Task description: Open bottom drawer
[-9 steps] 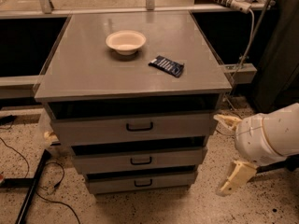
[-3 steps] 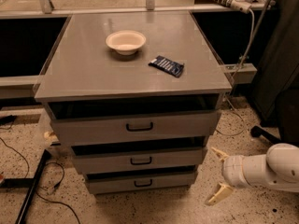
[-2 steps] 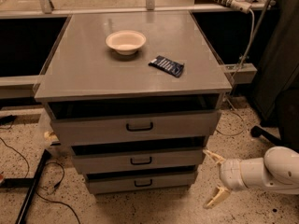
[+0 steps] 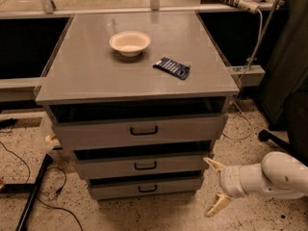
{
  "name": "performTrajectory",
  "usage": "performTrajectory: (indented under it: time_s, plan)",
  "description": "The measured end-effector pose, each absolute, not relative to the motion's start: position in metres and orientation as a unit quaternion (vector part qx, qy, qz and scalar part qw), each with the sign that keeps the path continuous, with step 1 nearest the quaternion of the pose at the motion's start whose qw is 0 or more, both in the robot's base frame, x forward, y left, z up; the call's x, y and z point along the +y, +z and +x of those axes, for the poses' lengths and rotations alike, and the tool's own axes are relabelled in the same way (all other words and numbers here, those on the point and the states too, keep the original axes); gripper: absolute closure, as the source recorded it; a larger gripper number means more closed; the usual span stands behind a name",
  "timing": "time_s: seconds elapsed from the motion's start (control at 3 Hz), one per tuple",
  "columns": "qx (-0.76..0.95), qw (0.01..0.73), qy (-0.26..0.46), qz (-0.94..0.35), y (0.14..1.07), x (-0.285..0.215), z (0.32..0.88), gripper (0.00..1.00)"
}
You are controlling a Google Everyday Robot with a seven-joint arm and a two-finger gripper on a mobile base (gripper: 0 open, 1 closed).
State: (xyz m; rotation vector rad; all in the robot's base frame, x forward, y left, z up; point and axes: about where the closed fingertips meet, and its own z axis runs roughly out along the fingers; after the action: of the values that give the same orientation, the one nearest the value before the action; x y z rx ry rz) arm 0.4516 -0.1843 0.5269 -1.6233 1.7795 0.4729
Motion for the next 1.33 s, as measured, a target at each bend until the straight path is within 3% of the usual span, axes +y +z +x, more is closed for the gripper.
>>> performTrajectory:
  time_s: [1.33]
  plan:
    - [0.638, 0.336, 0.106, -0.685, 0.367, -0.163, 0.488, 0.0]
